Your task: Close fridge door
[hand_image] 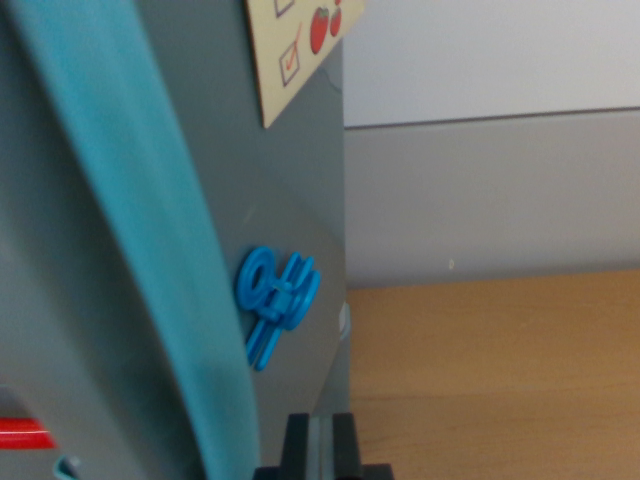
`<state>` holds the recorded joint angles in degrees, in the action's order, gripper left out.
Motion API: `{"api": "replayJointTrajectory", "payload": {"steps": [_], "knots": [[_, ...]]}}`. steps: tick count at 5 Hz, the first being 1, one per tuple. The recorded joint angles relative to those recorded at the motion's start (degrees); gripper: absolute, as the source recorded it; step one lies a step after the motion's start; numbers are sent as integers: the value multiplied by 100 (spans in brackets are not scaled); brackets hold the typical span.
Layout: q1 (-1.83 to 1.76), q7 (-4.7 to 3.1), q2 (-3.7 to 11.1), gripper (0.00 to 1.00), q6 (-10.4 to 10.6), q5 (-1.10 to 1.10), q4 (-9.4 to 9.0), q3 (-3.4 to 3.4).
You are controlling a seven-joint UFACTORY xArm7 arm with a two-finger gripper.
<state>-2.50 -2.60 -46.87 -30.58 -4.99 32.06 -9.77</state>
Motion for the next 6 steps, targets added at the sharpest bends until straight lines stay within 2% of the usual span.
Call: {"api": "replayJointTrajectory", "payload": {"steps": [1,2,3,4,5,6], "knots": [[0,0,342,100,2,0,196,3],[0,0,342,100,2,0,196,3],[0,0,675,100,43,0,360,23],[0,0,675,100,43,0,360,23],[-1,0,1000,100,456,0,465,130],[-1,0,1000,100,456,0,465,130]]}}
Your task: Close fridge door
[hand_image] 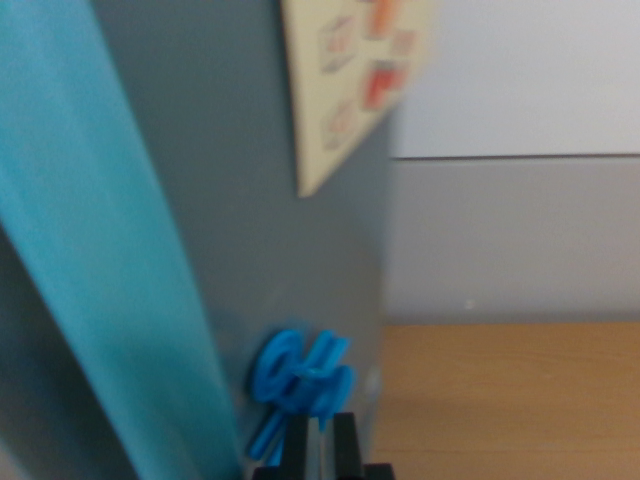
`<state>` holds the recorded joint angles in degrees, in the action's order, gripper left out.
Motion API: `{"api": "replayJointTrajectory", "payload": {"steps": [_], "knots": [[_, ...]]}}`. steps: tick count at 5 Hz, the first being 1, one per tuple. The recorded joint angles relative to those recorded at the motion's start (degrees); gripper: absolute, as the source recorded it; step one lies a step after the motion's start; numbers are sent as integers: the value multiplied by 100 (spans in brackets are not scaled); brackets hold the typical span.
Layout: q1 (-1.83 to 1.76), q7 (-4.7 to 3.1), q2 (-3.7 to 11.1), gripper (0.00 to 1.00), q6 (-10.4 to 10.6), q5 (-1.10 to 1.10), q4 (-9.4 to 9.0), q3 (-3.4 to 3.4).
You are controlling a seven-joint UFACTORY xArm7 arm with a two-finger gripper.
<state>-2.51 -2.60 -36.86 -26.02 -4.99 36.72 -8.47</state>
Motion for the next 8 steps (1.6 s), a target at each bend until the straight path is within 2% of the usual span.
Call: {"api": "replayJointTrajectory", "payload": {"steps": [1,2,3,4,5,6,7,8], "knots": [[-3,0,279,100,247,0,63,211],[-3,0,279,100,247,0,63,211],[-4,0,501,100,247,0,220,466],[-4,0,501,100,247,0,220,466],[-4,0,782,100,247,0,524,677],[-4,0,782,100,247,0,524,677],[-4,0,1128,100,247,0,815,882],[-4,0,1128,100,247,0,815,882]]}}
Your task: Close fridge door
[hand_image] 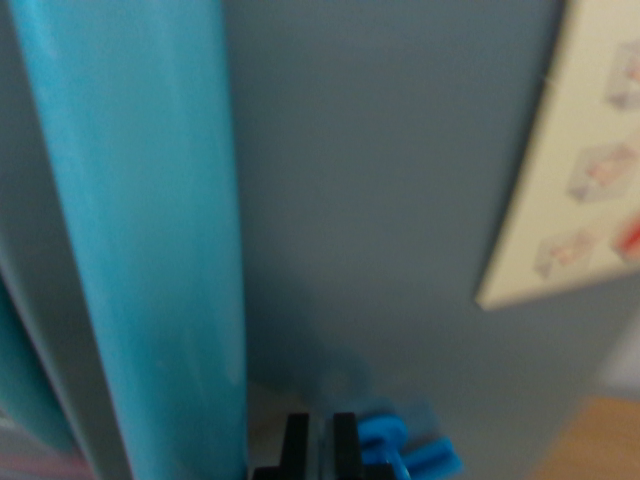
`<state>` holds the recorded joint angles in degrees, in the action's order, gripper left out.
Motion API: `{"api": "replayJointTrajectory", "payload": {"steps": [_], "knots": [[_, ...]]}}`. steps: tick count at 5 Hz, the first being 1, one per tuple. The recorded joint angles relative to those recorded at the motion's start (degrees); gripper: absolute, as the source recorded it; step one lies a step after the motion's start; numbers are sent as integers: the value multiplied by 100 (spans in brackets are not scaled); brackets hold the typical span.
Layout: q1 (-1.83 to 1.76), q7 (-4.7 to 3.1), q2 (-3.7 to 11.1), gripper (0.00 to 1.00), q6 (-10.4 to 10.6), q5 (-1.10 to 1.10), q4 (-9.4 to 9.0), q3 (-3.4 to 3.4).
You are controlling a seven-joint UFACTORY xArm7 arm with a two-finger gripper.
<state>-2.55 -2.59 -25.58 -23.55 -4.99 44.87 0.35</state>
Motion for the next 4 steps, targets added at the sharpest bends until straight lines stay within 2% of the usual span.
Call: {"api": "replayJointTrajectory", "payload": {"steps": [1,2,3,4], "knots": [[0,0,354,100,0,0,304,157],[0,0,354,100,0,0,304,157],[0,0,657,100,2,0,589,241],[0,0,657,100,2,0,589,241]]}}
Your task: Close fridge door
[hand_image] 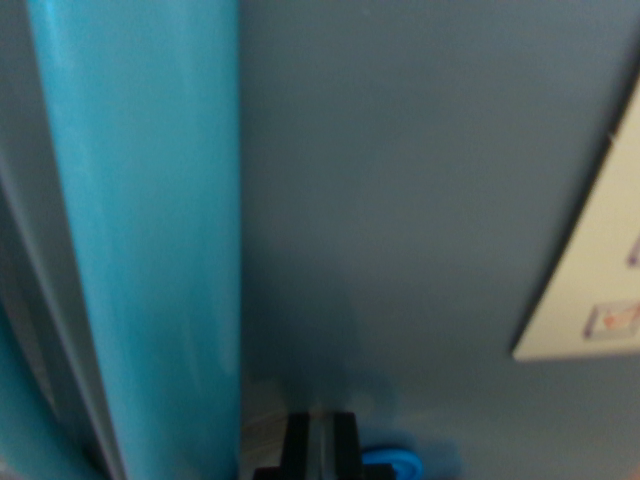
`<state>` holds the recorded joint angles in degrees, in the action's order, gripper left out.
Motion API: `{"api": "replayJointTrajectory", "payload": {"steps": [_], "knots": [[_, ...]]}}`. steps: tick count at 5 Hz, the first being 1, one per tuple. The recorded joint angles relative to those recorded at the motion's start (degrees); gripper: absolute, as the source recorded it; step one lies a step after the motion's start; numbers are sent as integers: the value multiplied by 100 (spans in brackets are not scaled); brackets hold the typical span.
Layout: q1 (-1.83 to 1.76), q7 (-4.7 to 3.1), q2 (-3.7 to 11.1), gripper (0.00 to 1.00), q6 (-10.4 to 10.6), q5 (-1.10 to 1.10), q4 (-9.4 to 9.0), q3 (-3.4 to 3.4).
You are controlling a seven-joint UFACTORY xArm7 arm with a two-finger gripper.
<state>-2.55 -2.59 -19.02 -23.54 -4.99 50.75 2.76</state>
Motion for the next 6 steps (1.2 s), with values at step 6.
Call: {"api": "replayJointTrajectory", "payload": {"steps": [6], "knots": [[0,0,564,100,2,0,542,102]]}}
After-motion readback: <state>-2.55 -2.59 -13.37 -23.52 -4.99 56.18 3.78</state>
